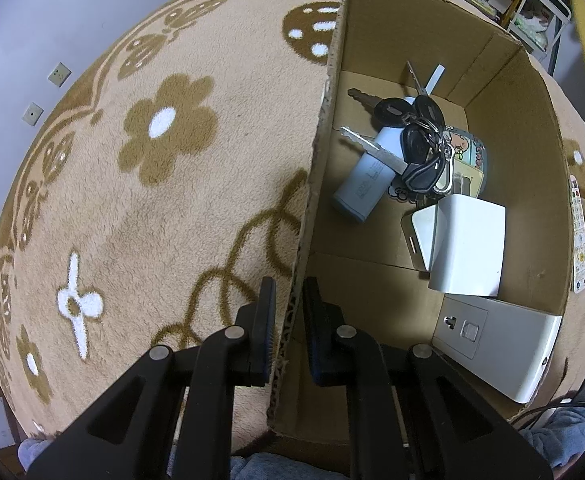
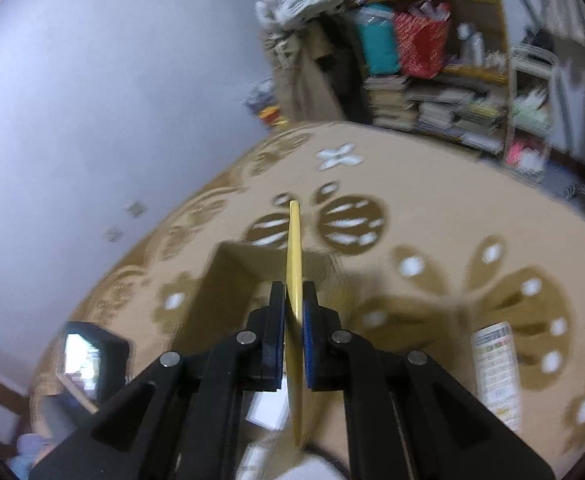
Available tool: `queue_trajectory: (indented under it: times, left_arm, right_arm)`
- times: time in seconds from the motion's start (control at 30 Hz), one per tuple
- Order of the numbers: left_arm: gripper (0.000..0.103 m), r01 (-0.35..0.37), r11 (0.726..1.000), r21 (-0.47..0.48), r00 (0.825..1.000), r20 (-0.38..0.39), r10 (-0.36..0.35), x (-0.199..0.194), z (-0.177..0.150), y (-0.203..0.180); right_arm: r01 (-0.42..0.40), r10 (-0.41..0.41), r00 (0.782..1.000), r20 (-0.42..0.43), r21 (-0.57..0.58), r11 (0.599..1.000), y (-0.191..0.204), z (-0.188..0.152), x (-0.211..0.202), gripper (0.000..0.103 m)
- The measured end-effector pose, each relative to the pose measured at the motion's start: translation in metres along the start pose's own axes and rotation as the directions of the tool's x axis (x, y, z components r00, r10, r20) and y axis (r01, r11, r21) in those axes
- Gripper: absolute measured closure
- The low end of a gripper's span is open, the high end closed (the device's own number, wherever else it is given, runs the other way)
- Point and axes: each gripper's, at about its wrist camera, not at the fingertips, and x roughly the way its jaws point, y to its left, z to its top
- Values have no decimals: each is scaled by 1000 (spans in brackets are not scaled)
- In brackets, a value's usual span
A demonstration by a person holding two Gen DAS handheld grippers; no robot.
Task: Organize rigid objects
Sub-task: 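Carry the yellow card into the box and release it upright, then move the right gripper to the white TV remote and grasp it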
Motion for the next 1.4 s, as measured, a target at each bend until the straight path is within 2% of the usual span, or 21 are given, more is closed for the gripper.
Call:
queue_trajectory:
  times: [0.07, 0.23, 0.43, 0.67, 0.73, 0.8, 0.87, 0.9, 1.1, 1.33, 1.4]
  left_arm:
    - [91, -9, 1000, 6, 1000, 1, 9, 0, 0, -1]
    - [90, -12, 1000, 8, 1000, 0, 12, -1, 0, -2]
    - [90, -18, 1000, 12, 1000, 1, 18, -1, 0, -3]
    - [90, -14, 1000, 5, 1000, -4, 14, -1, 1, -1]
    - [90, -15, 1000, 6, 1000, -3, 15, -2, 2, -2]
    - [90, -14, 1000, 5, 1000, -2, 14, -2, 1, -2]
    - [90, -12, 1000, 3, 1000, -3, 12, -2, 2, -2]
    - [89, -12, 1000, 2, 1000, -3, 12, -2, 1, -2]
    - [89, -11, 1000, 2, 1000, -2, 11, -3, 1, -2]
    - [89, -6, 1000, -3, 1000, 6, 6, -5, 2, -1]
    - [89, -7, 1000, -3, 1000, 5, 7, -6, 2, -1]
  right_arm:
    - [-30, 30, 999, -18, 5, 1000, 2, -4, 11, 94]
    - [-11, 7, 997, -78, -53, 999, 15, -18, 36, 94]
    - [68, -88, 987, -137, -147, 987, 17, -32, 52, 94]
    - [72, -88, 990, -111, -145, 987, 11, -25, 42, 92]
    - [87, -102, 991, -90, -158, 984, 11, -21, 34, 81]
    - [138, -150, 987, -56, -172, 975, 6, -18, 25, 49]
    - [192, -201, 979, -33, -178, 965, 0, -14, 19, 32]
    - [220, -229, 973, -28, -183, 958, -5, -13, 18, 27]
    - [385, -395, 918, -21, -186, 904, -43, -8, 12, 11]
    - [499, -513, 850, -120, -127, 857, -110, -19, 27, 10]
    - [510, -521, 843, -133, -109, 853, -124, -25, 32, 10]
